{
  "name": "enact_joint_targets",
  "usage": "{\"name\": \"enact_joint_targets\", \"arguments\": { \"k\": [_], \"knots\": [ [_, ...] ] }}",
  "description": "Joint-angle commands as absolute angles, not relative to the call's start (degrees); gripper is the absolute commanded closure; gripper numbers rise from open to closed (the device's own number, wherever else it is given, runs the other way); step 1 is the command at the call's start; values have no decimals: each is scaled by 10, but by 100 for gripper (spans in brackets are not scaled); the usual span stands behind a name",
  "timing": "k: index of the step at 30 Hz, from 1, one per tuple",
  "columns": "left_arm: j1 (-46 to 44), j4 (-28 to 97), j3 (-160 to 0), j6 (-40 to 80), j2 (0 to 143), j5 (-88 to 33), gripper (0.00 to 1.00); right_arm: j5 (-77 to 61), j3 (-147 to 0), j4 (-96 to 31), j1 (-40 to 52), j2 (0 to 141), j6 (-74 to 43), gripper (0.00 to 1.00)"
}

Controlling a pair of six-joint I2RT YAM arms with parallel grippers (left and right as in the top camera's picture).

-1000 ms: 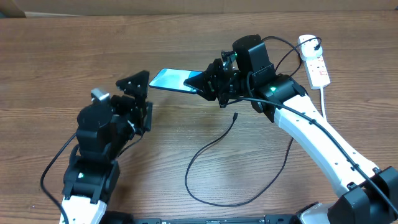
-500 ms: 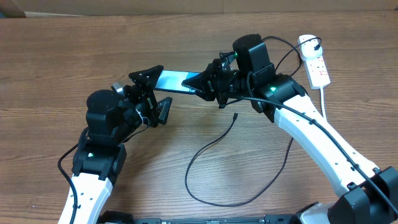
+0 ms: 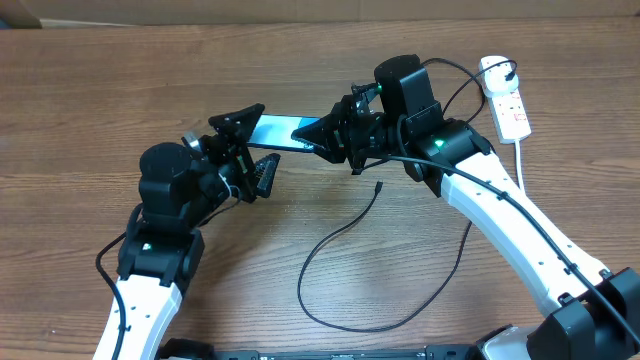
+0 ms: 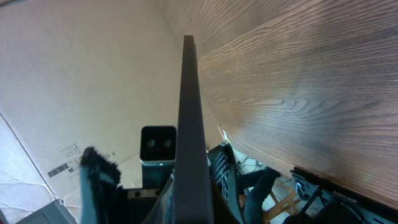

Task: Plug charger to phone and switch on socket
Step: 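Close the left gripper on the phone's left end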

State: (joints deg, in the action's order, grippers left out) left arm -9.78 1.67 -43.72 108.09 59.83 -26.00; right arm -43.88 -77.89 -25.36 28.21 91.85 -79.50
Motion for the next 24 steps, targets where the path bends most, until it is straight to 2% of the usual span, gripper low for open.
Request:
{"name": "enact_joint_targets", "arguments": {
  "k": [1, 2, 13, 22, 24],
  "knots": [
    [-102, 14, -436, 1085, 613, -269, 23, -473, -788, -245, 282, 897, -795, 95],
    [-102, 13, -436, 1090, 615, -269, 27, -477, -788, -245, 282, 897, -795, 95],
    [-102, -35, -436, 1110, 626, -270, 32, -492, -788, -245, 291, 897, -795, 95],
    [-102, -46, -436, 1111, 626, -270, 45, -498, -788, -245, 299, 897, -795, 95],
    [-102, -46, -436, 1111, 626, -270, 46, -507, -788, -245, 299, 897, -795, 95]
  ]
}}
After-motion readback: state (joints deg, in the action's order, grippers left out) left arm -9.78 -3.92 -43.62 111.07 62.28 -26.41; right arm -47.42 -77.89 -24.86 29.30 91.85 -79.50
